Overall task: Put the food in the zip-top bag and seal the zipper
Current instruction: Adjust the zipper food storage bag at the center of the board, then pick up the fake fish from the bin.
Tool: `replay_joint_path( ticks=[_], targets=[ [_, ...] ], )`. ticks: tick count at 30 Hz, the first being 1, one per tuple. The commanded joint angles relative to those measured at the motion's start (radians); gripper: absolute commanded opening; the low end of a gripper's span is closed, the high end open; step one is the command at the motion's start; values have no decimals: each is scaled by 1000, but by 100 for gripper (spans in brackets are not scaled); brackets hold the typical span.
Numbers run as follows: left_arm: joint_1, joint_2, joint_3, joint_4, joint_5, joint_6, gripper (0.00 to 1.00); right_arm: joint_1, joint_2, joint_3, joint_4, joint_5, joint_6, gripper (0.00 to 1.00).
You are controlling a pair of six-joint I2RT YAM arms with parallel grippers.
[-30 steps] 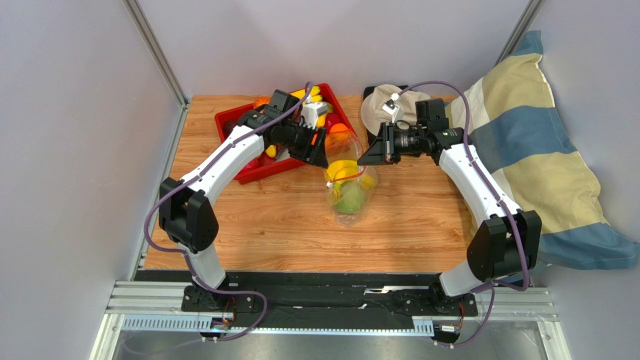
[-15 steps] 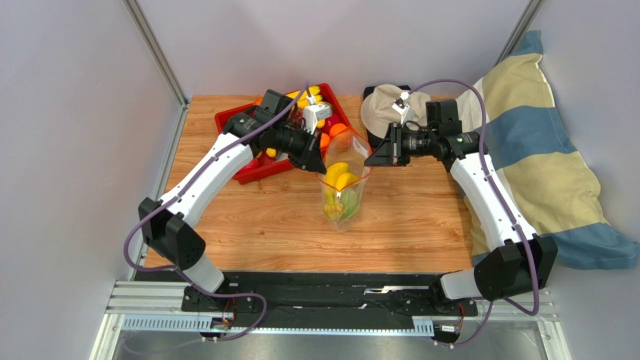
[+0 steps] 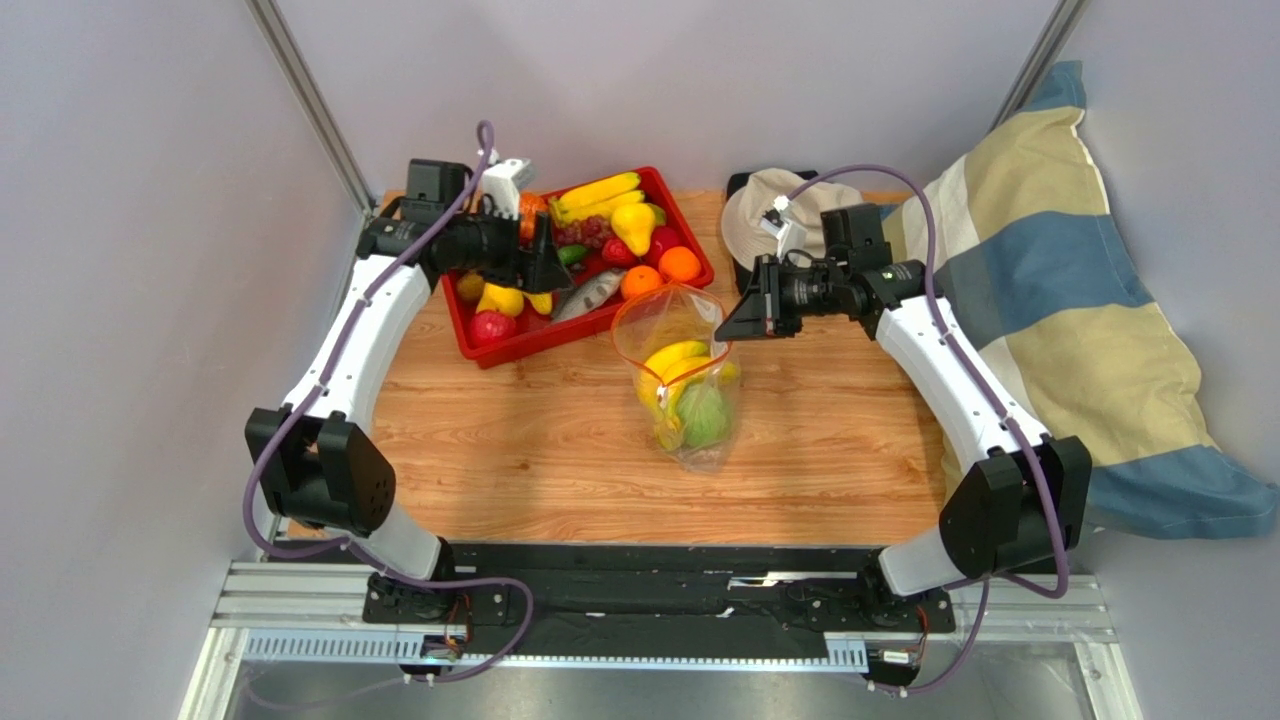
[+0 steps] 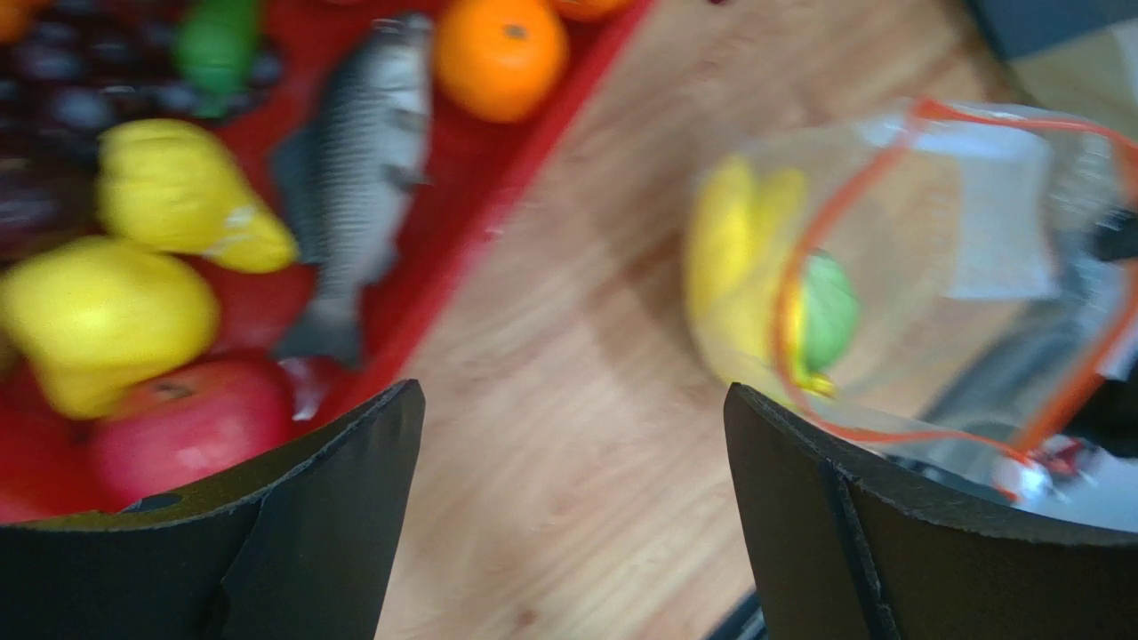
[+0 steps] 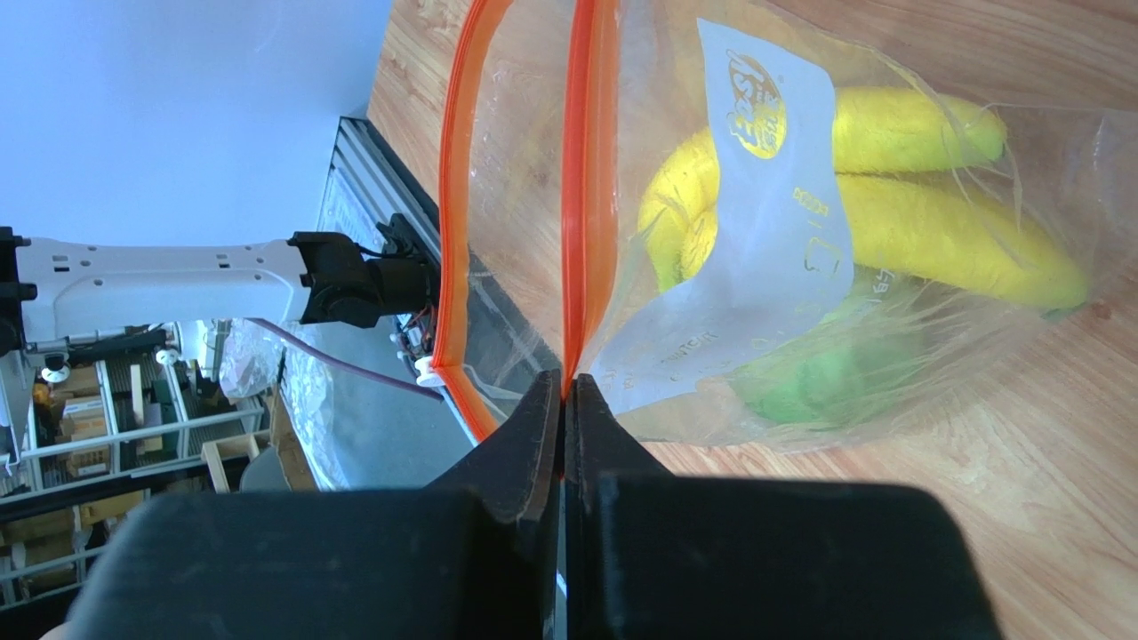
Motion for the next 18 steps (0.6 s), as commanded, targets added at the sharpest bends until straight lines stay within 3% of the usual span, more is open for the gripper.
replay_joint_path(
  ticks=[1,9,18],
  targets=[
    [54,105,64,25,-97,155,89,8,0,43,66,2,-15,0],
    [45,456,269,23,-121,220,85,10,18,48,77,15,-7,0],
    [-59,692,480,11,-293,289,85,10,18,58,59,26,-15,0]
  ],
)
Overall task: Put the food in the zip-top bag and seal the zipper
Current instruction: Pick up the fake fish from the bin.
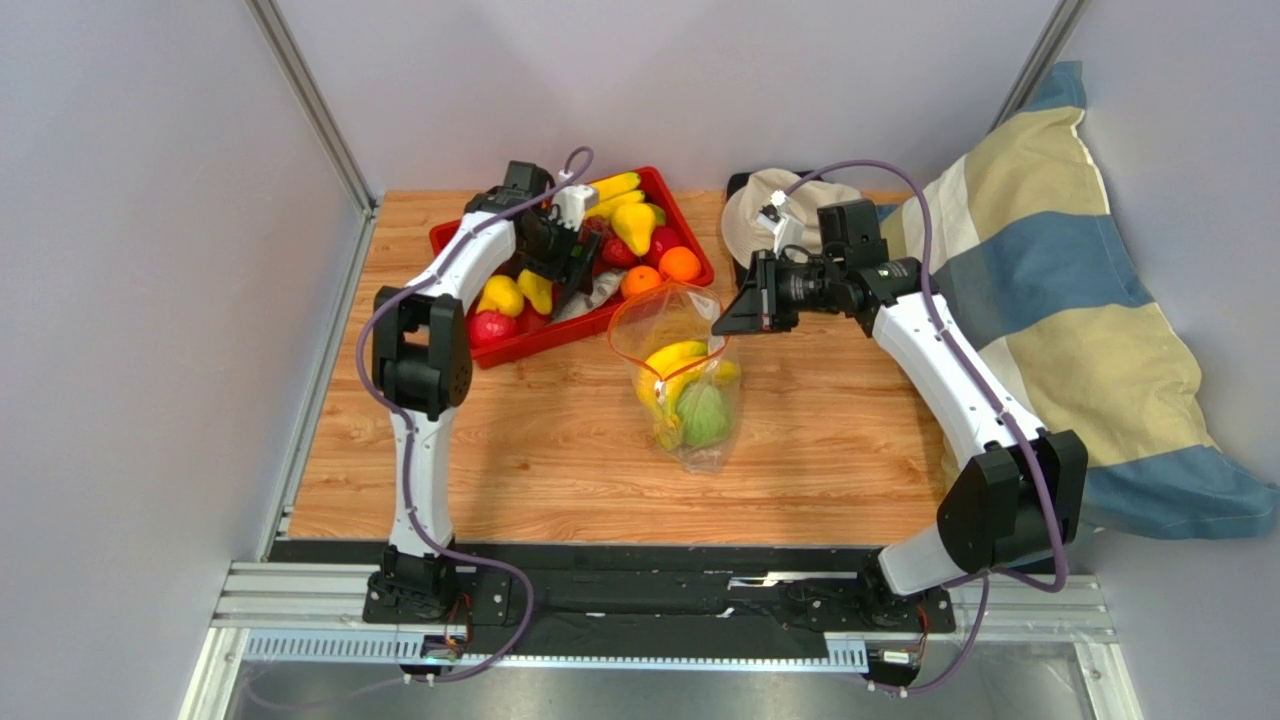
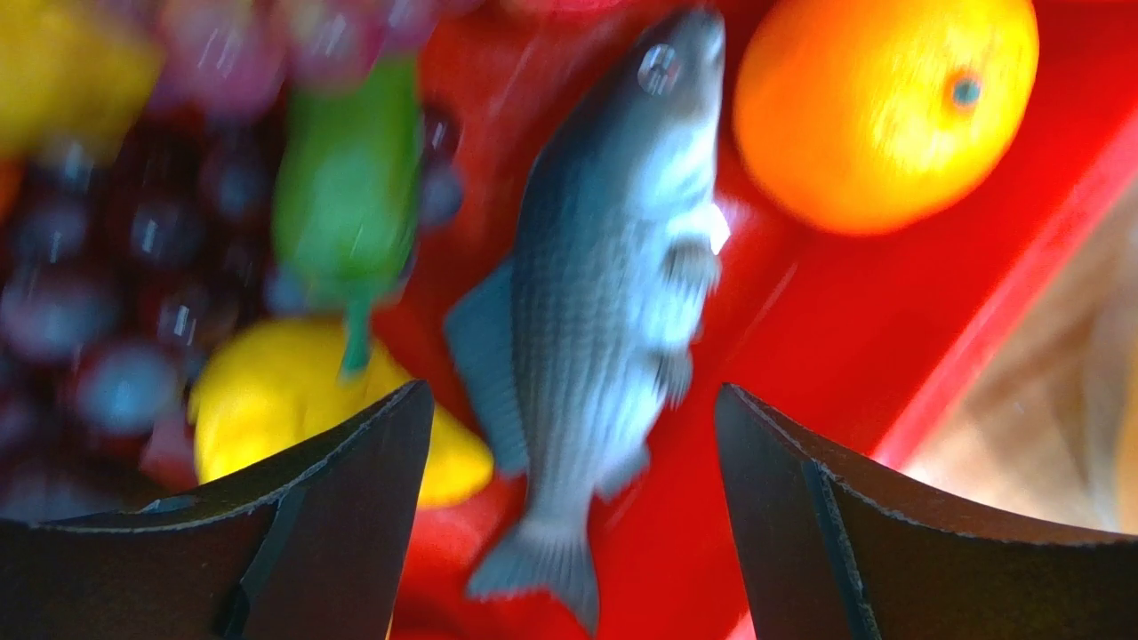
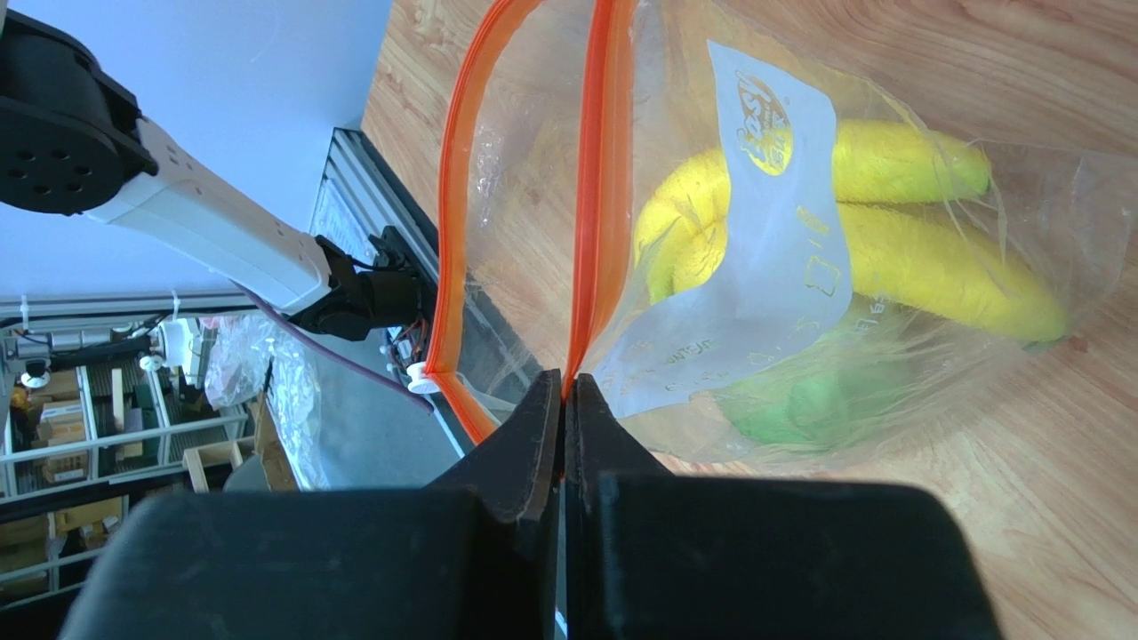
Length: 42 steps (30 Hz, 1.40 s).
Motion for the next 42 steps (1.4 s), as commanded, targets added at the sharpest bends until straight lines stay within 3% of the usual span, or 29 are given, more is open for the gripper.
replay_joint_path(
  ticks=[1,7,10,13,16,17,21,30,34,38,41,42],
  targets=[
    [-62,52,112,-5,-102,86,85,1,0,50,17,15,-22,0],
    [-100,125,117,-15,-179,140,88,3,13,62,19,17,-22,0],
    [-103,183,198,-85,-201,157,88,3,19,67,17,15,-22,0],
    [-103,201,211,-114,-216,179,79,3,25,70,17,12,-22,0],
    [-102,160,160,-108,-204,188,55,3,23,79,16,14,-25,0],
    [-100,142,139,-96,-205,191,42,3,25,79,16,14,-26,0],
    [-100,24,70,-56,-228,205,17,3,23,78,16,14,-25,0],
    [-96,-159,99,-123,-192,208,11,3,28,79,25,14,-9,0],
    [-88,-285,96,-130,-44,142,10,3,26,78,34,12,0,0],
    [-79,-481,-24,40,136,-51,11,4,26,68,48,8,17,0],
    [-83,-657,-243,360,302,-295,10,6,28,59,63,0,32,0],
    [-100,-731,-369,569,340,-426,10,4,31,56,74,-8,44,0]
  ],
)
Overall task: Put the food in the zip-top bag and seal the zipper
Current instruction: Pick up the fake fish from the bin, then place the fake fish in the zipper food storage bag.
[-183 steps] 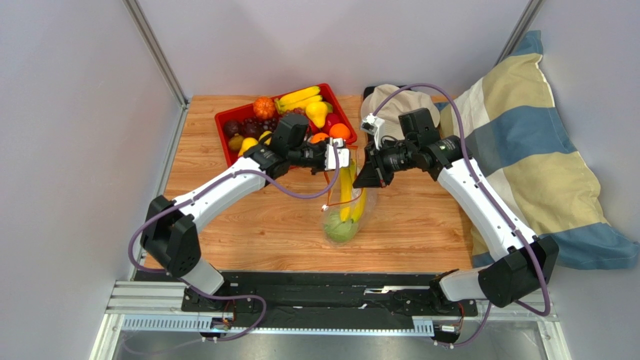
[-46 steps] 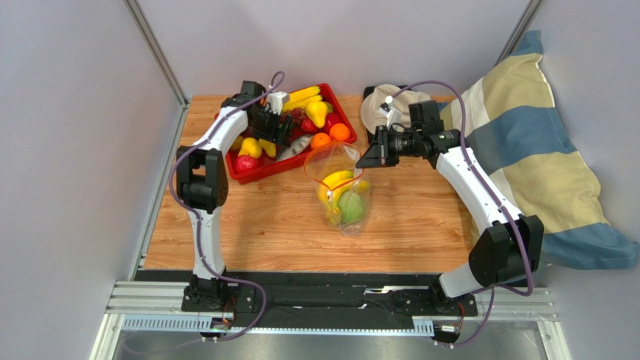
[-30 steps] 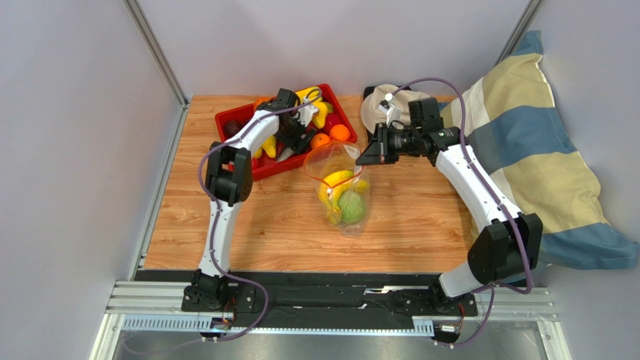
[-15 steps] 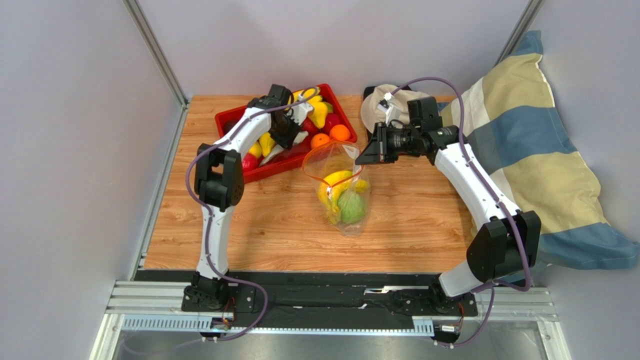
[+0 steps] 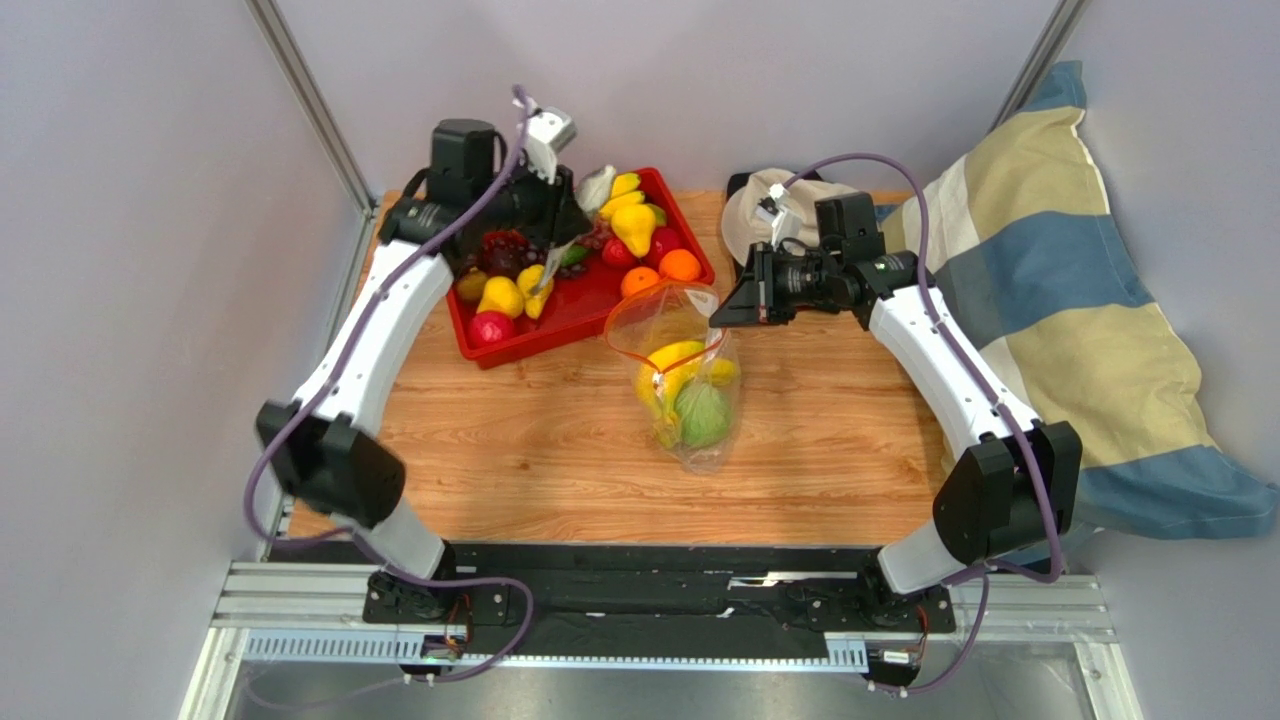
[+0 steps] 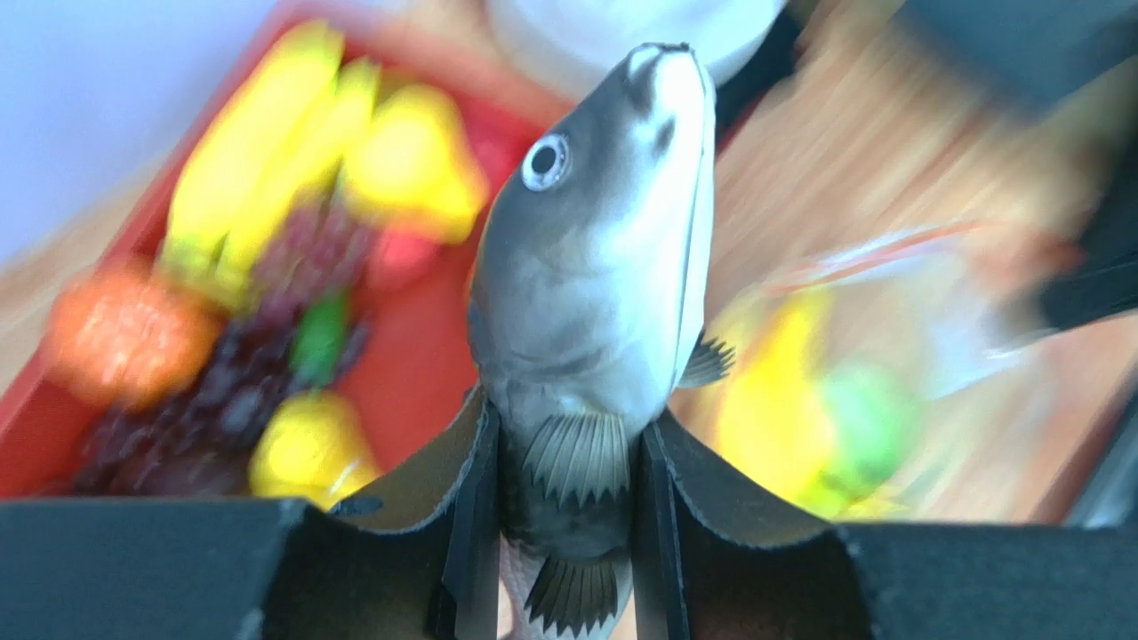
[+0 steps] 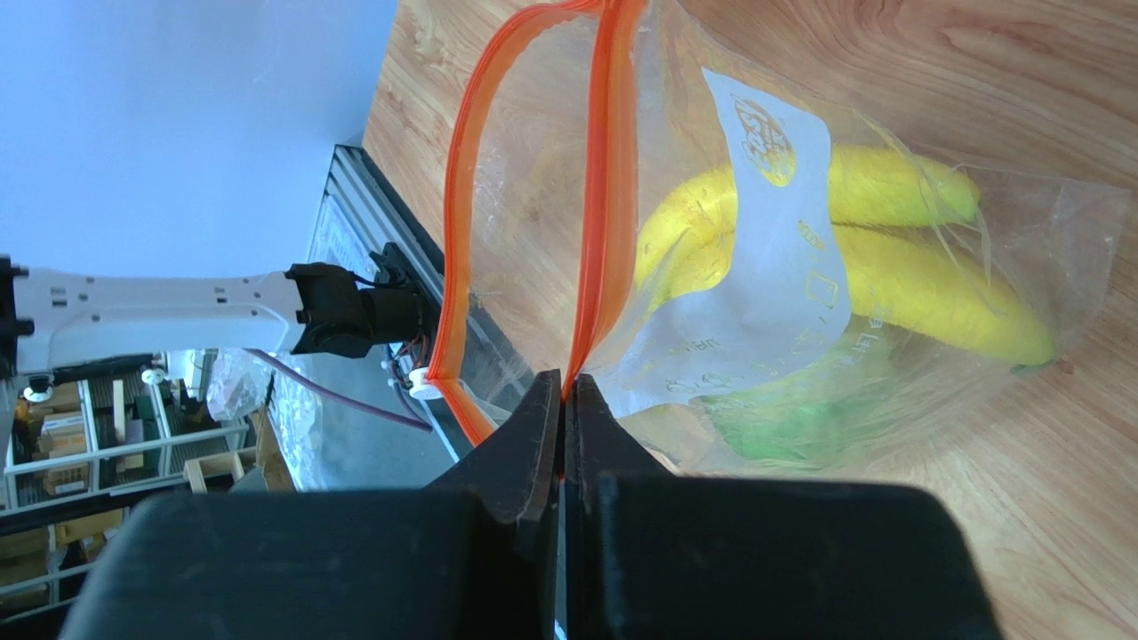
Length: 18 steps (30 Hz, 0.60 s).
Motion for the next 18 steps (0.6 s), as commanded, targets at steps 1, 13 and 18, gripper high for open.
replay_joint_path(
  ticks=[1,13,18],
  targets=[
    [-36,-236,-286,582,253,-414,10,4,0,18,71,-19,40,0],
    [-375,-307,-744,1204,-175,-454,12,10,-4,-42,120,-56,110,0],
    [-405,-324,-848,1184,-200,-514,13,12,-43,-79,122,-51,115,0]
  ],
)
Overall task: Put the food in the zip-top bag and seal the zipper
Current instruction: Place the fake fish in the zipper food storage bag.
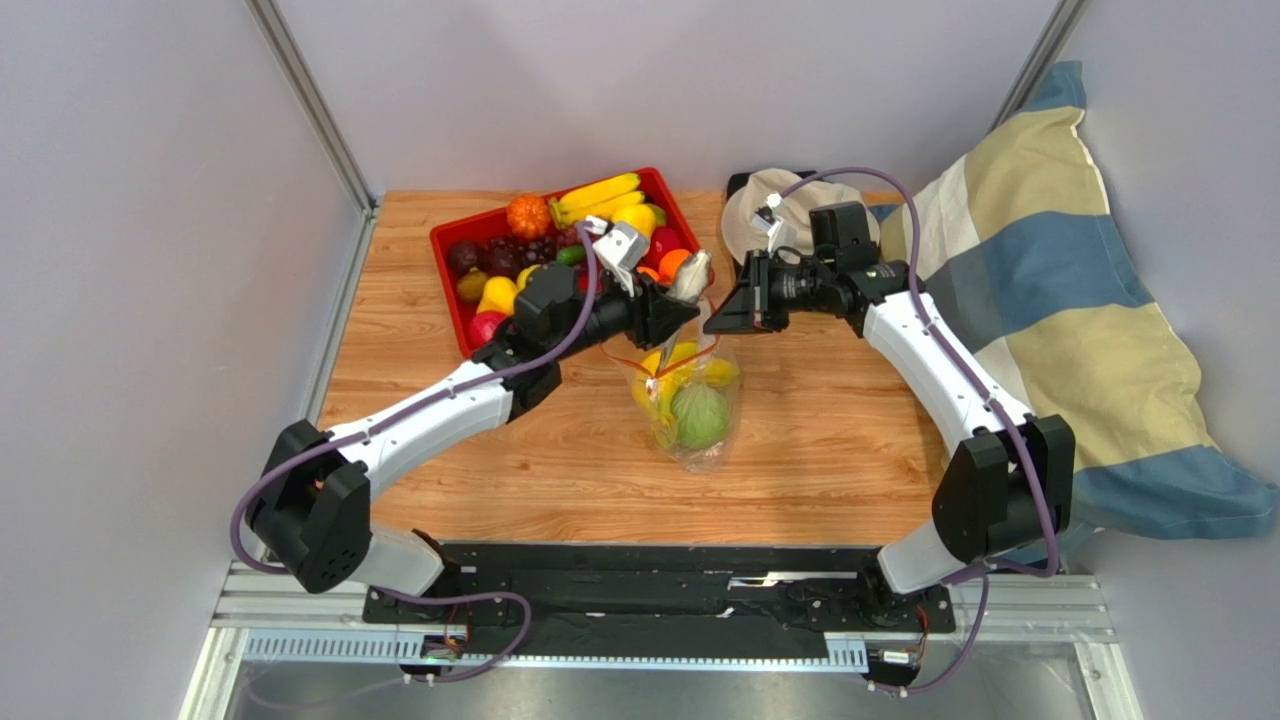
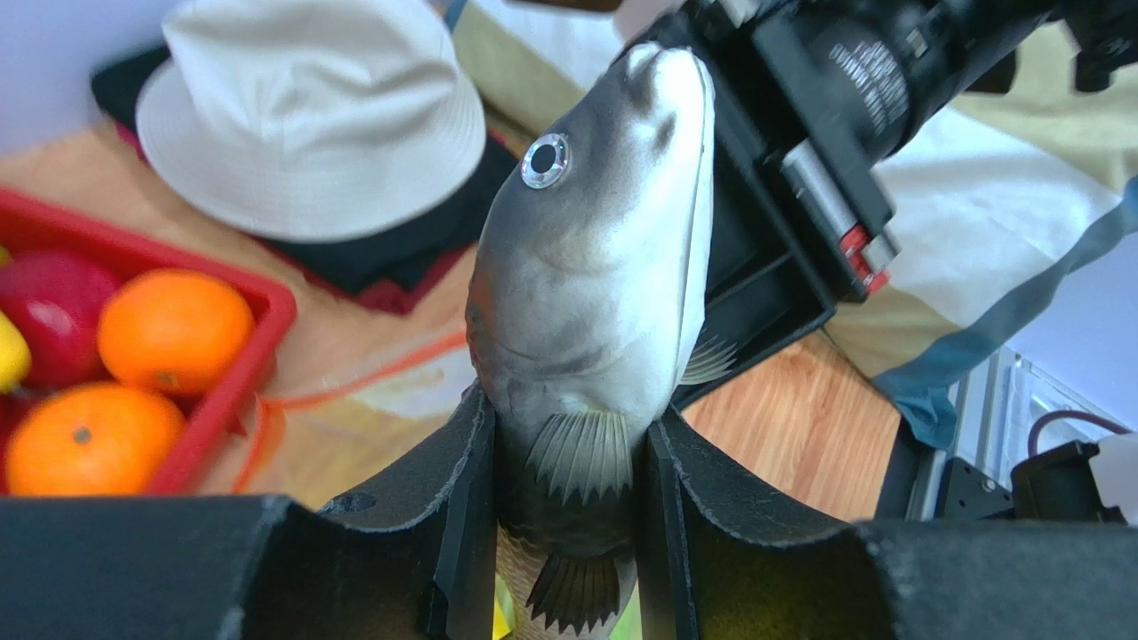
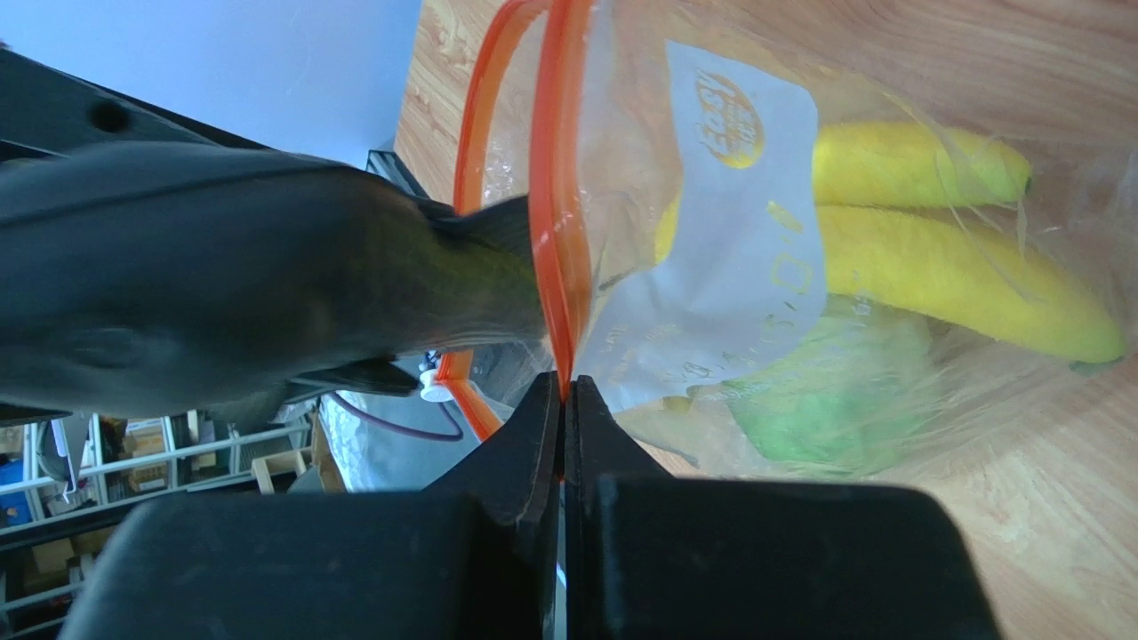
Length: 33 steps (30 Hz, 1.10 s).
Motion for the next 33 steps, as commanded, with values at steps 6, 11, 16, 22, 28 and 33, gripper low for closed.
replay_joint_path(
  ticks=[6,11,16,22,28,33],
  targets=[
    [-16,-121,-137,-26,-52,-139,11,8,-91,-68,48,1,19,0],
    [-18,-72,-50,-298,-73,-250,11,16,-112,-95,53,14,16,0],
    [-16,6,15,-445,-48,-337,12,30,-123,-97,57,17,8,0],
    [-15,77,96,-577,-97,-386,17,36,-143,-99,43,21,-15,0],
    [-9,160,208,-701,-73,-391,23,37,-158,-100,37,24,-27,0],
    [-38,128,254,-694,-10,-228,20,37,-160,-109,48,31,-29,0]
  ],
)
